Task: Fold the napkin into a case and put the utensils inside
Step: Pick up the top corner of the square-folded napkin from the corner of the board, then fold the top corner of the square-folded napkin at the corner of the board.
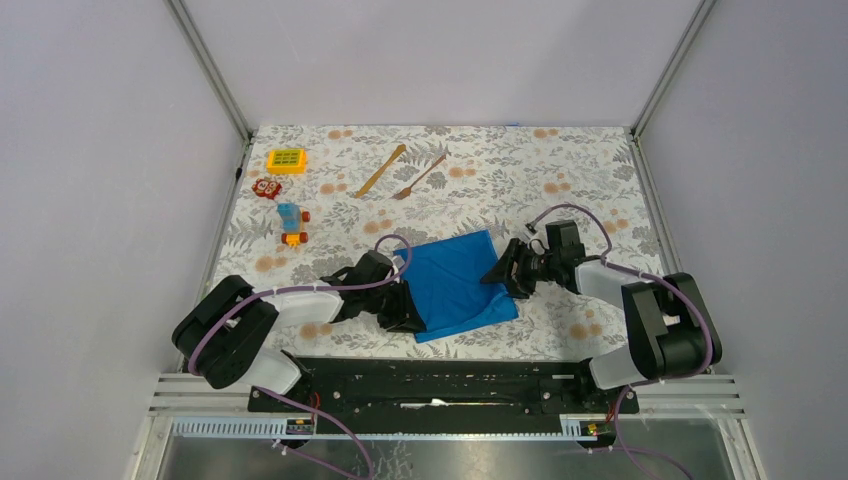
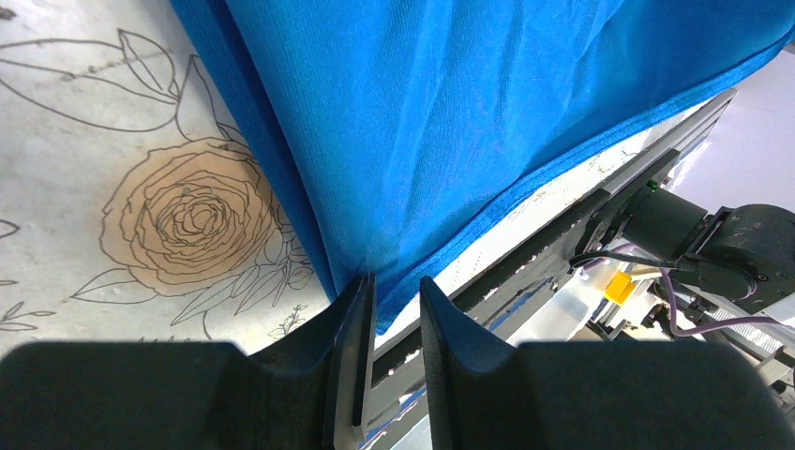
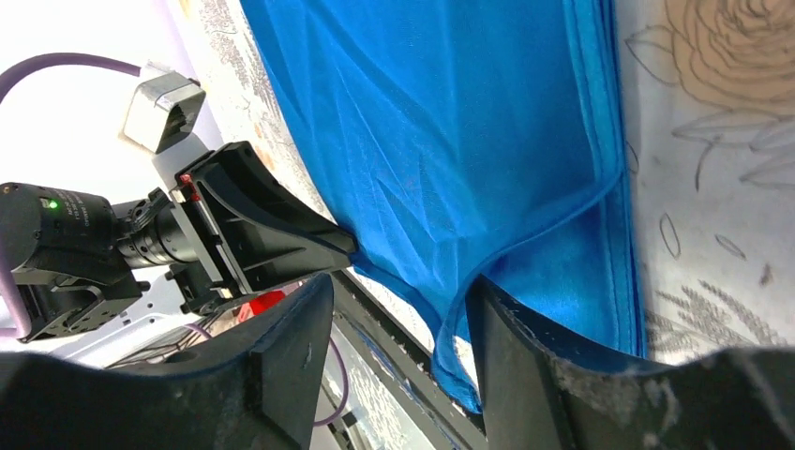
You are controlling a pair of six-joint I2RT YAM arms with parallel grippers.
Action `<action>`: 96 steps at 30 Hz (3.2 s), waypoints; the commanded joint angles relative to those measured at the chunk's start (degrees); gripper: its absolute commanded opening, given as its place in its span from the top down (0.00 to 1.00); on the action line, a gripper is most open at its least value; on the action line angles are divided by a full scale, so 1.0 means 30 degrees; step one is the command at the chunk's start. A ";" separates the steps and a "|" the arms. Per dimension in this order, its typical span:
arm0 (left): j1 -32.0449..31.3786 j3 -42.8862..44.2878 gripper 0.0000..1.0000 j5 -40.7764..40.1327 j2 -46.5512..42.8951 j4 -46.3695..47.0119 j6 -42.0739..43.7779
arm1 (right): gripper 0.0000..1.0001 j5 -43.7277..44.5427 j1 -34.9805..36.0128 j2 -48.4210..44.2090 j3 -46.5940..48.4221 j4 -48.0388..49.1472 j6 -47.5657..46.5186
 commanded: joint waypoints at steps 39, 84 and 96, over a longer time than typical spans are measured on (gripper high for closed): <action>-0.0068 -0.0148 0.68 -0.1093 -0.0818 -0.1616 0.0417 | 0.73 0.5011 0.0085 -0.4038 0.0748 -0.6800 -0.3138; -0.0256 -0.2560 0.80 -0.1661 -0.2952 -0.2293 -0.0534 | 1.00 0.3351 0.8158 1.0515 1.2676 0.2582 0.4423; -0.0234 -0.3206 0.83 -0.1838 -0.3270 -0.2140 -0.0715 | 1.00 0.3068 0.8309 1.2964 1.5173 0.2463 0.4457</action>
